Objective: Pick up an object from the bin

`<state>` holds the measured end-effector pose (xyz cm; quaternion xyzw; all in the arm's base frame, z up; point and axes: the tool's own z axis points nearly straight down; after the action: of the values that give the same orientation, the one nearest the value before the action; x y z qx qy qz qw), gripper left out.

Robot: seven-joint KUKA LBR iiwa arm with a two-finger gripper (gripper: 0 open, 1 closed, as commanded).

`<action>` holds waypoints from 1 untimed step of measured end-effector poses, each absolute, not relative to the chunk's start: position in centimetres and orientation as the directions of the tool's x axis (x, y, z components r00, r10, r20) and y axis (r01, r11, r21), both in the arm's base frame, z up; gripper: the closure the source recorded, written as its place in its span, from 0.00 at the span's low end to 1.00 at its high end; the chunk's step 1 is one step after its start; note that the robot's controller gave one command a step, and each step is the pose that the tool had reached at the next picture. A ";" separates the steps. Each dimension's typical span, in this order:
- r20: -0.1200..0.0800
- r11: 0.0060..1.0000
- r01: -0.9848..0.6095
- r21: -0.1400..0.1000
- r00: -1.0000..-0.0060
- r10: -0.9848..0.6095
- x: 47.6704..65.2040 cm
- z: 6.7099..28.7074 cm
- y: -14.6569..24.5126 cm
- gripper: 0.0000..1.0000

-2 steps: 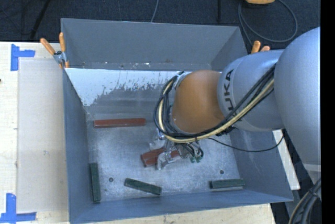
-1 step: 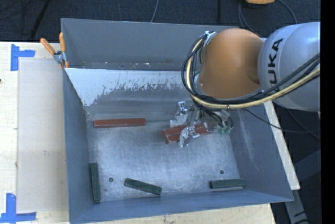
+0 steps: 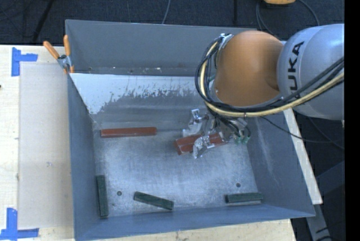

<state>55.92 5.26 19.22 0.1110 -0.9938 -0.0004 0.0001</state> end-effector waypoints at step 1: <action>0.002 0.978 -0.207 0.001 -0.978 -0.207 55.2 19.9 5.5 1.00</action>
Offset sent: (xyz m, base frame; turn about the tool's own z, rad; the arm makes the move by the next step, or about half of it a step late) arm -0.0055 -0.0194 0.1179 -0.4248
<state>55.20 5.51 19.92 0.1043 -0.9945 -0.0003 0.0008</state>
